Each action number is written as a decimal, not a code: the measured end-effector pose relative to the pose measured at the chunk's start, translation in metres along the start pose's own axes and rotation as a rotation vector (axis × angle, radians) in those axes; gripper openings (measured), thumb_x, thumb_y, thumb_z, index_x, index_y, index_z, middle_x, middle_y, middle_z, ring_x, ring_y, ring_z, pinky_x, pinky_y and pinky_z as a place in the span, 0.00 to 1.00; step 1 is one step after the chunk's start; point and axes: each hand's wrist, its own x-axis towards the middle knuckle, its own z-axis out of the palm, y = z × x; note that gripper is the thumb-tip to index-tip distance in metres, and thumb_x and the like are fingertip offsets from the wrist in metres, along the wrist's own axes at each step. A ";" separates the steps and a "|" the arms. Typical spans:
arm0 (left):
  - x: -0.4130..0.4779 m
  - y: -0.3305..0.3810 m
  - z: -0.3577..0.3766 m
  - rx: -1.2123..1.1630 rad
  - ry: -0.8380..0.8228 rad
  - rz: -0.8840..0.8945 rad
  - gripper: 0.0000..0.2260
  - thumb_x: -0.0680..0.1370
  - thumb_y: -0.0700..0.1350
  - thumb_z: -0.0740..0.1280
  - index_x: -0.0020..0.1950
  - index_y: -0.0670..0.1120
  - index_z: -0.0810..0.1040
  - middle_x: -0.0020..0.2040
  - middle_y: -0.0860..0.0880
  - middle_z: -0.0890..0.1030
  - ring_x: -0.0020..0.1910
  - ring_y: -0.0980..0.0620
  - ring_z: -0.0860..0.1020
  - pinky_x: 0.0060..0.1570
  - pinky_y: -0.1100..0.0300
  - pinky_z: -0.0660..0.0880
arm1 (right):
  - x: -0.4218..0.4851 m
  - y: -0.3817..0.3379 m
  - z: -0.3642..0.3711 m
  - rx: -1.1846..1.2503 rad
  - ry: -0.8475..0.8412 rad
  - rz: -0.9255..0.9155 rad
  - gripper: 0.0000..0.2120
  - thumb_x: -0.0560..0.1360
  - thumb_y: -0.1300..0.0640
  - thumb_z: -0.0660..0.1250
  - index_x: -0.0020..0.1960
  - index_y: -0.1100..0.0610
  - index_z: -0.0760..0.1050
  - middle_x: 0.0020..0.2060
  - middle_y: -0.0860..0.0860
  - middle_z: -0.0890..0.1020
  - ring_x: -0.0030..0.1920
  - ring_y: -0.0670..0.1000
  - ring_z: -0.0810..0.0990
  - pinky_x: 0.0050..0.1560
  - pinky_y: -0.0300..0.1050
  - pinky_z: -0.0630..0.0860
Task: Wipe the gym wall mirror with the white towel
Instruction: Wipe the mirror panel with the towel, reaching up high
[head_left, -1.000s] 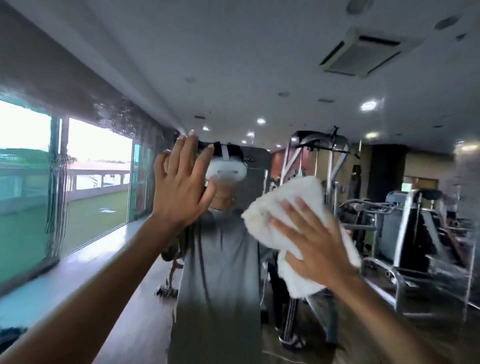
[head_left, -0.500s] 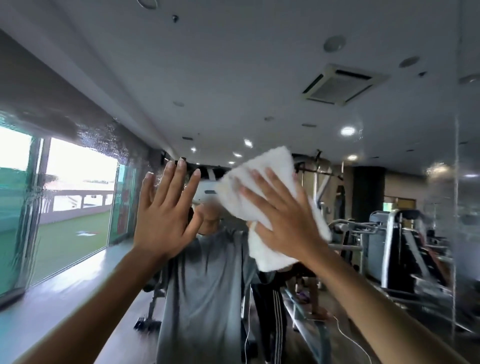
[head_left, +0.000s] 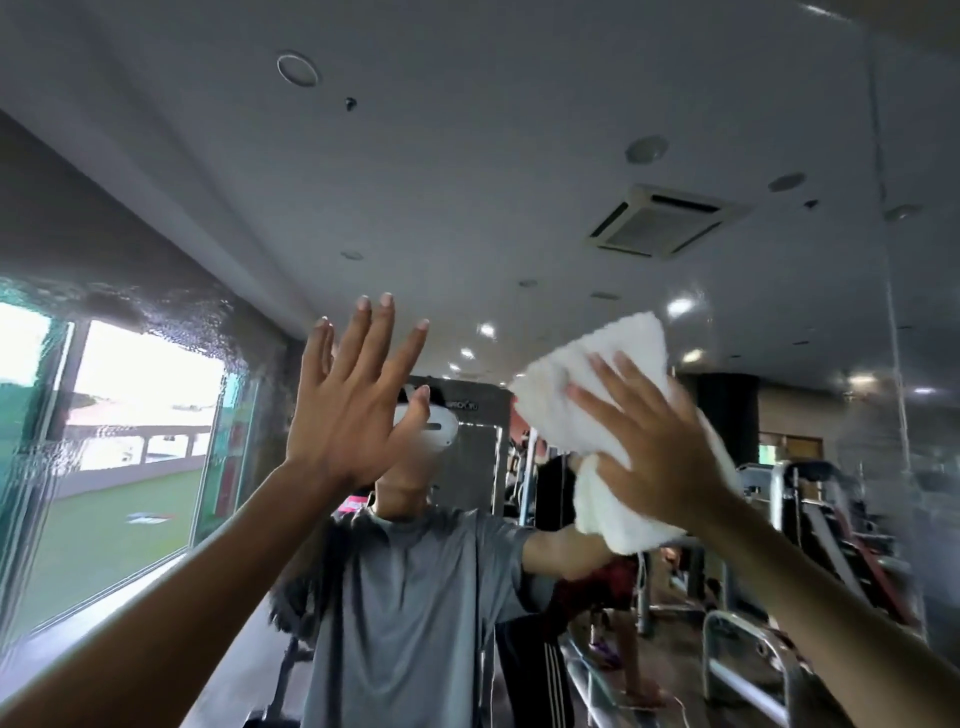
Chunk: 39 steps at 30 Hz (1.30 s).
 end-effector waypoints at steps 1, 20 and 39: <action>0.000 0.001 0.001 -0.004 0.013 0.008 0.29 0.82 0.58 0.48 0.82 0.50 0.57 0.82 0.42 0.53 0.81 0.43 0.50 0.76 0.39 0.47 | -0.011 0.015 -0.003 0.011 -0.011 0.067 0.34 0.73 0.47 0.58 0.79 0.45 0.59 0.80 0.50 0.58 0.80 0.55 0.57 0.68 0.70 0.64; -0.002 0.007 0.000 0.014 0.006 -0.032 0.32 0.82 0.59 0.48 0.80 0.40 0.60 0.81 0.42 0.57 0.81 0.44 0.53 0.75 0.36 0.55 | 0.070 0.054 -0.011 0.036 0.015 0.040 0.34 0.72 0.46 0.56 0.79 0.42 0.56 0.79 0.49 0.61 0.79 0.54 0.58 0.69 0.70 0.63; 0.095 -0.024 -0.020 -0.010 0.040 -0.141 0.30 0.80 0.60 0.45 0.82 0.54 0.54 0.83 0.45 0.50 0.82 0.49 0.46 0.76 0.51 0.38 | 0.202 0.085 -0.028 0.088 0.049 0.476 0.31 0.78 0.38 0.52 0.79 0.44 0.56 0.81 0.50 0.55 0.80 0.55 0.52 0.72 0.70 0.56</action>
